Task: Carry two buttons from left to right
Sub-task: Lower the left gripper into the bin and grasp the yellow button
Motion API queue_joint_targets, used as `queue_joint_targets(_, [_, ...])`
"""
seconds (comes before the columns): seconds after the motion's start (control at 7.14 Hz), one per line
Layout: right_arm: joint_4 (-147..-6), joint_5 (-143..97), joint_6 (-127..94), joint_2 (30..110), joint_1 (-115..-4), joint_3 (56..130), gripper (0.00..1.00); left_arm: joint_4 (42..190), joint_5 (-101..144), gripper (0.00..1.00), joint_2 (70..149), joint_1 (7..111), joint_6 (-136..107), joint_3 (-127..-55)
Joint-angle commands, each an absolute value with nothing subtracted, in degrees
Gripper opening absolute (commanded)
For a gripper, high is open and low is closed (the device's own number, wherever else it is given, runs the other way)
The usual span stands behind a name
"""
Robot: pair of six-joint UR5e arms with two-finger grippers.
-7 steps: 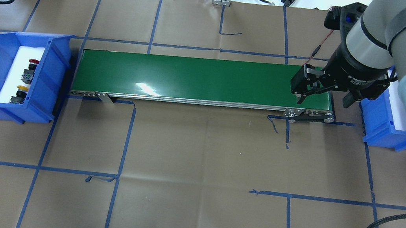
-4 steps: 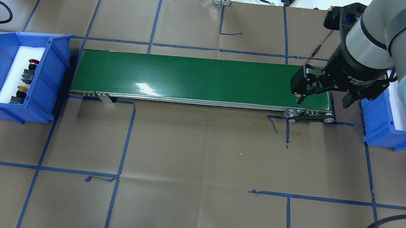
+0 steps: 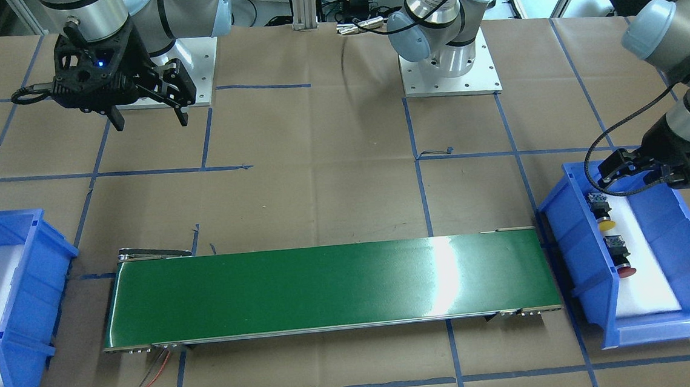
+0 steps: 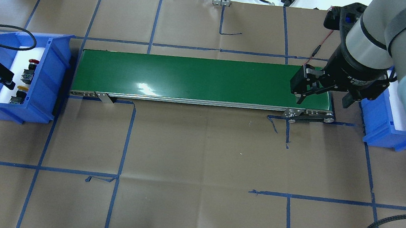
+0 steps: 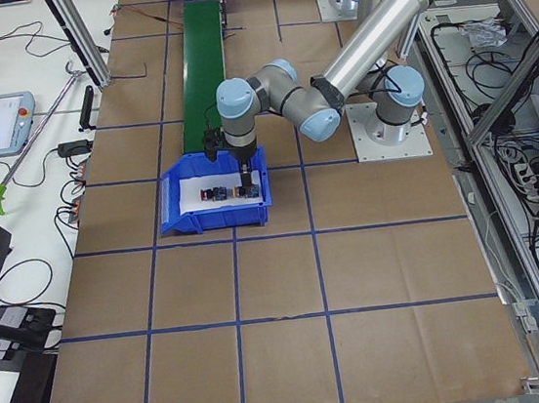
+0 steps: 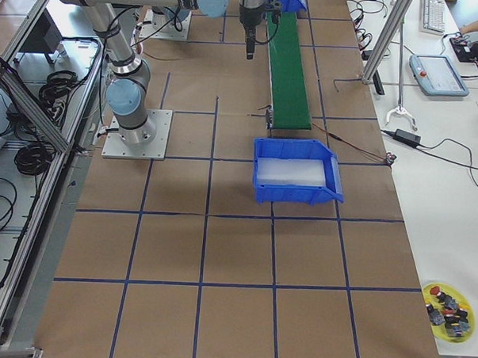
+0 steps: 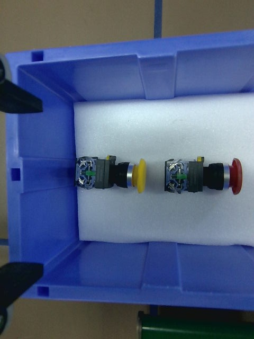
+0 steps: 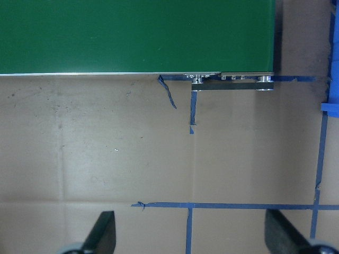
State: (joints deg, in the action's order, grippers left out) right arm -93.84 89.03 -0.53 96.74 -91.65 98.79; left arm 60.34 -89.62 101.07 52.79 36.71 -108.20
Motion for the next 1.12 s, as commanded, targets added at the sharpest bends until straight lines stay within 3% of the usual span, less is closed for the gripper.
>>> queue_joint_targets(0.0, [-93.87, 89.03, -0.53, 96.68, -91.67, 98.88, 1.0, 53.55, -89.47, 1.0, 104.93, 53.09, 36.65, -110.64])
queue_joint_targets(0.84, [-93.78, 89.03, -0.62, 96.68, -91.67, 98.88, 1.0, 46.93, -89.56, 0.98, 108.28, 53.17, 36.74, -114.7])
queue_joint_targets(0.98, [-93.87, 88.95, -0.62, 96.68, -91.67, 98.88, 1.0, 46.93, -90.0, 0.76, 108.28, 53.09, 36.48, -114.52])
